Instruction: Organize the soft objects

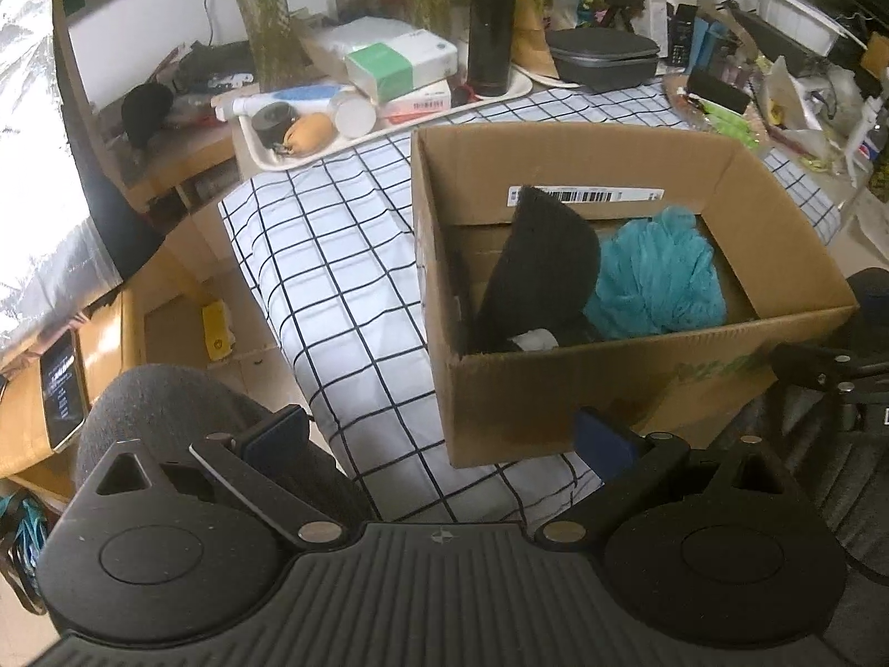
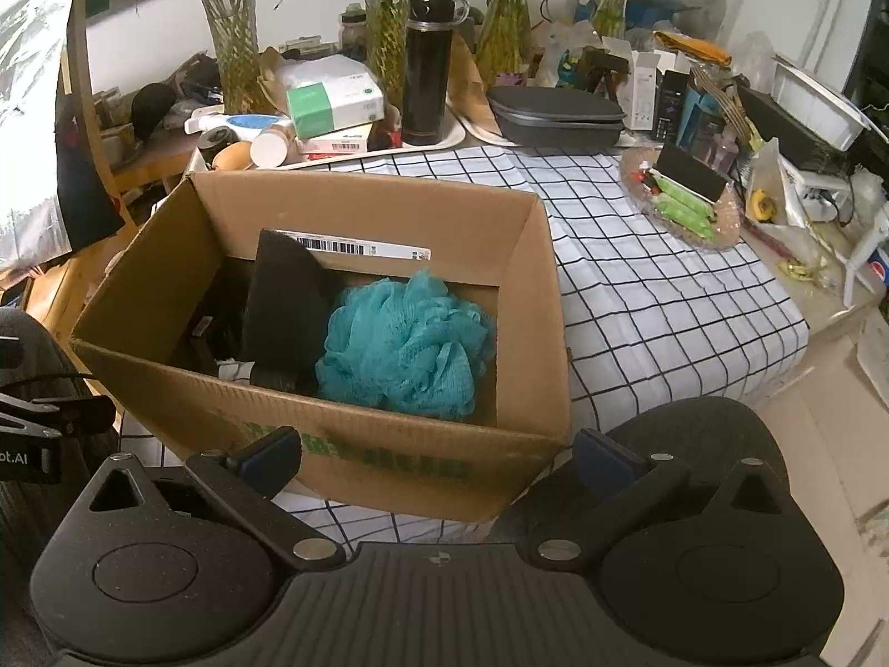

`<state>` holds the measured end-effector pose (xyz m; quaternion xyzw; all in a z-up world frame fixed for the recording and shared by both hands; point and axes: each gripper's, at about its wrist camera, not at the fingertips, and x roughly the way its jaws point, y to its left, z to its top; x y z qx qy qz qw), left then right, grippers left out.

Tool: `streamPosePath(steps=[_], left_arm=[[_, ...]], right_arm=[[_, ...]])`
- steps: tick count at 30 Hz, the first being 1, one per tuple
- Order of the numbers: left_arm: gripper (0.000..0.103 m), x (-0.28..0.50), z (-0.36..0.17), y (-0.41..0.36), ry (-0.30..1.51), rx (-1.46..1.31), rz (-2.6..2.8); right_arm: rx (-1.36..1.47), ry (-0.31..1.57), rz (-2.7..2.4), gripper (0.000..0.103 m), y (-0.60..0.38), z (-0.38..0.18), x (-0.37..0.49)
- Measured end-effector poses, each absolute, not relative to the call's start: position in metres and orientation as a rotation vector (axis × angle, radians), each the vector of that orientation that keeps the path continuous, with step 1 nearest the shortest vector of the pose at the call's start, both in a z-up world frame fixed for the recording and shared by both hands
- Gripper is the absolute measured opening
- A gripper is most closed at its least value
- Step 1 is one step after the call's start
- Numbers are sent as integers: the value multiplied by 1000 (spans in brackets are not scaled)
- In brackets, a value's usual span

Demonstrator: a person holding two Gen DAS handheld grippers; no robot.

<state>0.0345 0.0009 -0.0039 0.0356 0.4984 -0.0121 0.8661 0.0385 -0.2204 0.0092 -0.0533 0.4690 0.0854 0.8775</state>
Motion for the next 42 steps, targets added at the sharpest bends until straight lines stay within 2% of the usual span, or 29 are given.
streamPosePath(steps=[42], left_arm=[[103,36,-5,0,1043,75,-4]], right_arm=[[-115,975,167,103,-223,9,39]])
